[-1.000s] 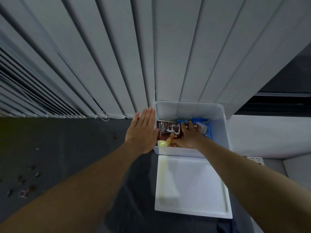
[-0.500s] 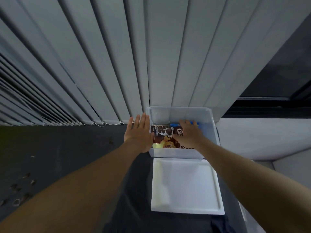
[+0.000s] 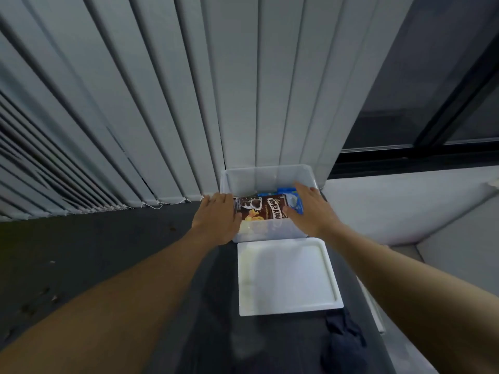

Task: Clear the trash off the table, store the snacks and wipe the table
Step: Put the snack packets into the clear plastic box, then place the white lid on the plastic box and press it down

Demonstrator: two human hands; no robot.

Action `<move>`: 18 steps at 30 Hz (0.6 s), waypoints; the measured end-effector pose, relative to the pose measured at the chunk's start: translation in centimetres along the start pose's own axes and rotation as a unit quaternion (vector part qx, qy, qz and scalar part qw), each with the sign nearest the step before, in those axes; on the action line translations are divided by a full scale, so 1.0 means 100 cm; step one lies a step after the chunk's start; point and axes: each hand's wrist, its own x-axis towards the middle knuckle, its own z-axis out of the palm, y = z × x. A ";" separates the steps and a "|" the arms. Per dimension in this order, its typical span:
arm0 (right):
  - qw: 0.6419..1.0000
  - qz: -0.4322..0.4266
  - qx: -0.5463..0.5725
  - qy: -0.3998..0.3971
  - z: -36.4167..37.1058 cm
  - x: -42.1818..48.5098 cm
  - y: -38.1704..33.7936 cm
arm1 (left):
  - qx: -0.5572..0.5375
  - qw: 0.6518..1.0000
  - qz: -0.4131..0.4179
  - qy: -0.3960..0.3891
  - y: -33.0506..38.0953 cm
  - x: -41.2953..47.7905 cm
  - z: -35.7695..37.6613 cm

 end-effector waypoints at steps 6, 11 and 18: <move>0.998 0.048 0.017 0.034 0.000 -0.045 0.027 | -0.036 0.992 0.065 0.100 0.016 -0.027 0.002; 0.989 0.143 0.029 0.024 0.023 -0.078 0.050 | -0.090 0.992 0.082 0.003 0.028 -0.041 0.031; 0.979 0.181 0.012 -0.091 0.064 -0.114 0.073 | -0.094 0.953 -0.031 -0.287 0.045 -0.051 0.100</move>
